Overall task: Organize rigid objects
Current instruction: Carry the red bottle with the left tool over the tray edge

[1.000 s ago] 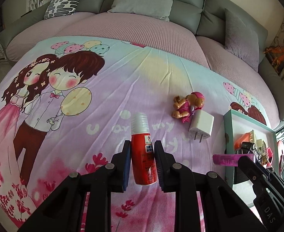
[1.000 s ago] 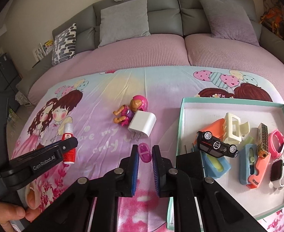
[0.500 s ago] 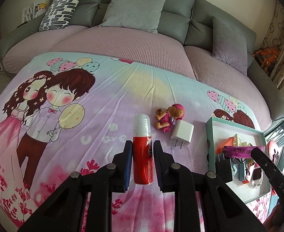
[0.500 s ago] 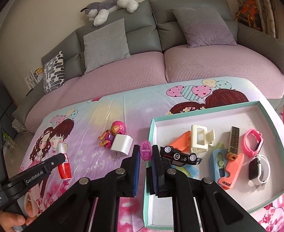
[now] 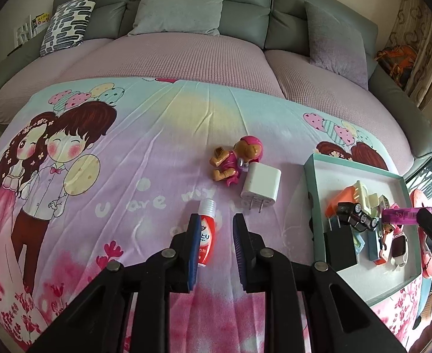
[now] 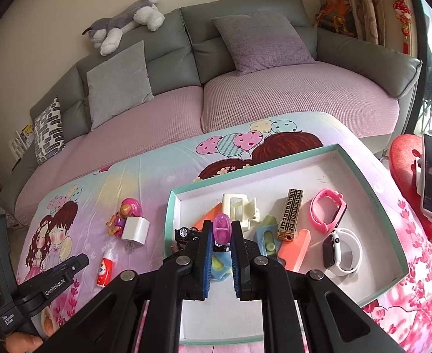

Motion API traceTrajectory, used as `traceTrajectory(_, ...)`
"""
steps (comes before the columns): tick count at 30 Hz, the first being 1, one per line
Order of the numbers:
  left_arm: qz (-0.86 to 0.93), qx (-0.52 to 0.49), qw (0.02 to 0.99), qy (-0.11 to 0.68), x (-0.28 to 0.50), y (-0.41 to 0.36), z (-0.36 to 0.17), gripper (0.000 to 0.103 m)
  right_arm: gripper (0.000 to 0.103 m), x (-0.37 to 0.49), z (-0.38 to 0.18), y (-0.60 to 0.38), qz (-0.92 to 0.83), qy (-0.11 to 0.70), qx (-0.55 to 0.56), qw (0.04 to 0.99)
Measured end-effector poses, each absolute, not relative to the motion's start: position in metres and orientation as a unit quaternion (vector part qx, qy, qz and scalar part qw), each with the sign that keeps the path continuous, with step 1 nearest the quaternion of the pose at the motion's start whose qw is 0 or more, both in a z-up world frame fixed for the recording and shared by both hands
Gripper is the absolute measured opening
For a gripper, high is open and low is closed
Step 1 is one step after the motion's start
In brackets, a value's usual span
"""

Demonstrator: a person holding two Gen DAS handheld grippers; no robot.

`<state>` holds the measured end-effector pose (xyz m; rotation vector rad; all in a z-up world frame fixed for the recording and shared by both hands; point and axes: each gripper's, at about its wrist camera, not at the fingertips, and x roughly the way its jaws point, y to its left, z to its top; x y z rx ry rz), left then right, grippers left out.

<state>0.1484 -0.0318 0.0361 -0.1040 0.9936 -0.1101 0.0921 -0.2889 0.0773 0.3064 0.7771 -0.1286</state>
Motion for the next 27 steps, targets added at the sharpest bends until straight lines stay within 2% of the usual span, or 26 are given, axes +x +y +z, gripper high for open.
traceTrajectory(2,-0.043,-0.04,0.872,0.486,0.154,-0.032,0.025,0.036,0.012,0.093,0.073,-0.289,-0.063,0.383,0.149,0.909)
traceTrajectory(3,-0.039,-0.039,0.869,0.491,0.157,-0.032,0.02,0.05,0.012,0.093,0.073,-0.289,-0.063,0.384,0.149,0.909)
traceTrajectory(4,-0.037,-0.035,0.868,0.495,0.16,-0.033,0.016,0.055,0.012,0.093,0.071,-0.289,-0.062,0.387,0.149,0.908)
traceTrajectory(9,-0.001,0.02,0.862,0.506,0.166,-0.04,0.002,0.055,0.012,0.095,0.067,-0.289,-0.06,0.396,0.147,0.905)
traceTrajectory(15,0.006,0.028,0.844,0.536,0.176,-0.04,-0.021,0.055,0.012,0.094,0.069,-0.287,-0.054,0.393,0.144,0.907)
traceTrajectory(17,0.003,0.014,0.84,0.543,0.178,-0.038,-0.026,0.05,0.012,0.094,0.069,-0.287,-0.053,0.394,0.144,0.906)
traceTrajectory(18,-0.005,0.006,0.841,0.541,0.177,-0.037,-0.025,0.033,0.012,0.094,0.068,-0.286,-0.053,0.395,0.143,0.906)
traceTrajectory(19,-0.008,0.002,0.841,0.541,0.177,-0.037,-0.024,0.03,0.012,0.094,0.068,-0.286,-0.054,0.396,0.143,0.905)
traceTrajectory(23,-0.028,-0.003,0.842,0.539,0.171,-0.042,-0.018,0.03,0.012,0.095,0.065,-0.287,-0.054,0.403,0.139,0.903)
traceTrajectory(27,-0.078,-0.028,0.859,0.506,0.153,-0.056,0.014,0.03,0.012,0.096,0.062,-0.287,-0.052,0.413,0.13,0.9)
